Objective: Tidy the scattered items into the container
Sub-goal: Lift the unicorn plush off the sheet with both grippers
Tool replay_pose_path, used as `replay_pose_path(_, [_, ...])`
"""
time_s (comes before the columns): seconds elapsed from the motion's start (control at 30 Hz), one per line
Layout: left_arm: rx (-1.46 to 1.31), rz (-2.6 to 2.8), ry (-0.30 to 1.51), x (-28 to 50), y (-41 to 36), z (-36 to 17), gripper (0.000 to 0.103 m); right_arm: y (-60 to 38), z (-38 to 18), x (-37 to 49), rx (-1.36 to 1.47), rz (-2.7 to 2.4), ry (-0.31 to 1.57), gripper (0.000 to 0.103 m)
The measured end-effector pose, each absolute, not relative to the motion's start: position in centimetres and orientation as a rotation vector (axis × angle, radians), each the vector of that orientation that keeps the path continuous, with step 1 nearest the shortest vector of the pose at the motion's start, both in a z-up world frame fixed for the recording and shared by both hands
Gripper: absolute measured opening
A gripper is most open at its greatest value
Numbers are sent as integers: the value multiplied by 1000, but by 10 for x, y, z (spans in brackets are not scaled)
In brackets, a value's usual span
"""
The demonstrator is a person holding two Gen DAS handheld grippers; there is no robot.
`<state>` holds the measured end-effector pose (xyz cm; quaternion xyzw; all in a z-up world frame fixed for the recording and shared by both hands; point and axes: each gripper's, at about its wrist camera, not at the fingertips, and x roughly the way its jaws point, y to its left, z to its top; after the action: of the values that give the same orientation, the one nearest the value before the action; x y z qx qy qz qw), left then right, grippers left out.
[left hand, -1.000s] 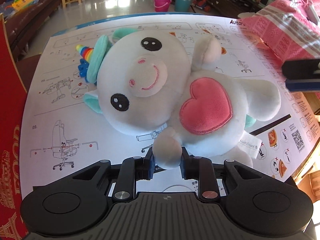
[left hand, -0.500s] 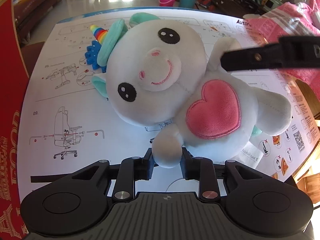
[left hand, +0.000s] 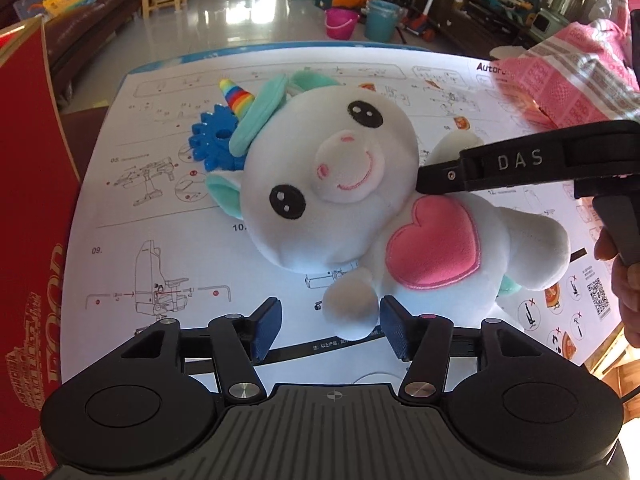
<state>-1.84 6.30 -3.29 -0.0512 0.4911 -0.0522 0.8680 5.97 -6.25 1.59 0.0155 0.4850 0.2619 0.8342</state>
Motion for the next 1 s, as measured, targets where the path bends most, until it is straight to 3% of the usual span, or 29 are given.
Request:
replay_pose_path(0.07, [-109,-115,998,-19,62,-27,80,-63,16,60,38,555,1029,40])
replay_pose_path(0.13, [-66,-107,981,-18,57,-26,84,-64,15,61,51,556,1031,40])
replay_pose_path(0.43, [68,-168,1032,-3,51,-44,80,-71,12,66,109,555,1047,42])
replay_pose_path(0.5, [118,-199,1040,1,45,-43,71,-71,12,67,108,553,1046,42])
replay_pose_path(0.57, [156,-252,1060,6,39,-43,42,-71,12,67,116,551,1048,42])
replay_pose_path(0.63, [160,-299,1078,9,35,-43,25,-70,13,68,131,548,1050,42])
replay_pose_path(0.8, [153,-314,1086,6,38,-50,24,-77,12,69,198,534,1056,49])
replay_pose_path(1.0, [210,-310,1101,5,29,-62,32,-79,6,66,220,514,1024,56])
